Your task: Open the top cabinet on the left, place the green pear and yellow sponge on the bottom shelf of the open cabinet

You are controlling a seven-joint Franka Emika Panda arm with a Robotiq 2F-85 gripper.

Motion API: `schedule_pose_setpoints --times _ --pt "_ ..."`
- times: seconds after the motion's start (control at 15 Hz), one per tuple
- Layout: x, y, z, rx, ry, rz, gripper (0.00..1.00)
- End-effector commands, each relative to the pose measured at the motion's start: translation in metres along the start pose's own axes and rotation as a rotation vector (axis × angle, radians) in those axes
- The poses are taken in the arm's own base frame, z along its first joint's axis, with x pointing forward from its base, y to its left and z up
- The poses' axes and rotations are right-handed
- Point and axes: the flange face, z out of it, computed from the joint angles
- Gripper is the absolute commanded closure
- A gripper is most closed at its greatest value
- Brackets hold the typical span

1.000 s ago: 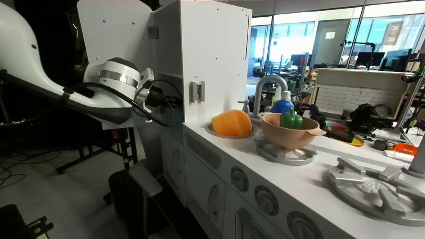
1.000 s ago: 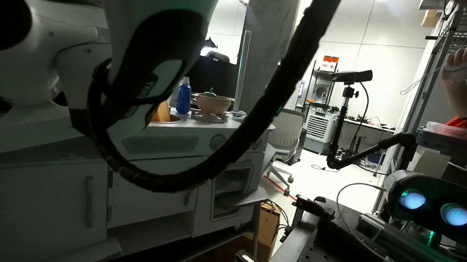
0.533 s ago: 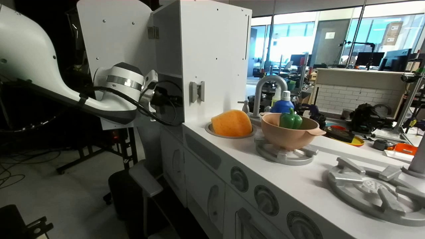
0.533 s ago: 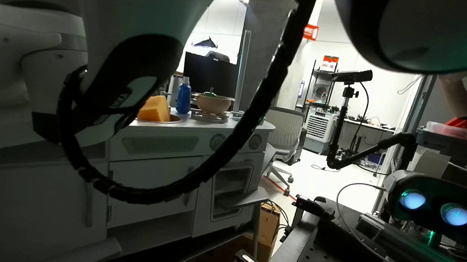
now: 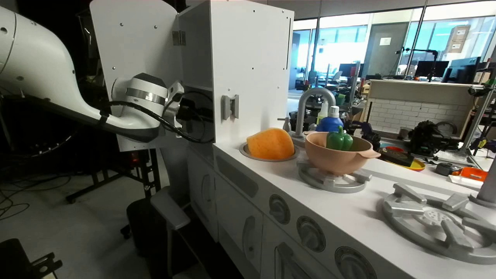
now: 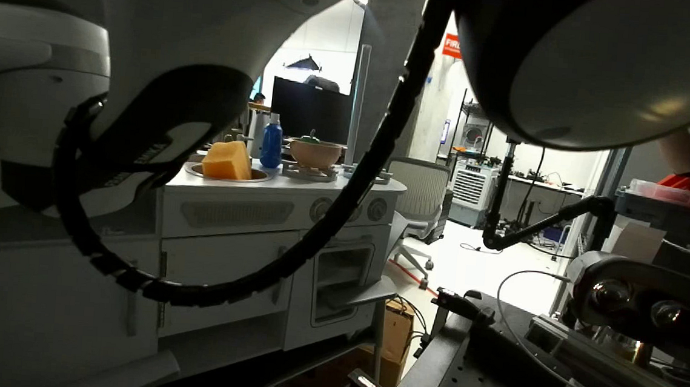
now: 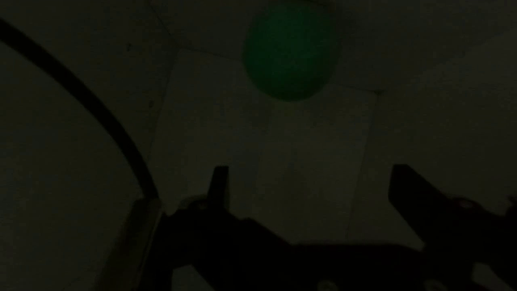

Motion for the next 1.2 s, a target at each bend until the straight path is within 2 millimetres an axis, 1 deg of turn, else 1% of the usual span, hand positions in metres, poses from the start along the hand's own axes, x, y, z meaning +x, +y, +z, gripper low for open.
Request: schedule_pose_setpoints --times 0.0,0.2,0.4,0.6,0.8,1.0,1.07,1.13 --pt "0.005 -0.010 -0.001 0.007 -0.006 -0.009 0.00" --pt "0.010 -0.022 -0.028 0.108 -0.120 -0.125 0.00" --pt "0.023 -0.013 -0.042 0.162 -0.203 -0.221 0.00" --pt "0.041 0.004 -0.058 0.221 -0.280 -0.317 0.00" --pt "0.051 0.023 -0.080 0.288 -0.360 -0.414 0.00" --pt "0.061 0.049 -0.101 0.357 -0.432 -0.510 0.00" --pt "0.061 0.063 -0.103 0.378 -0.457 -0.541 0.00" --pt "0.066 0.076 -0.109 0.400 -0.483 -0.572 0.00"
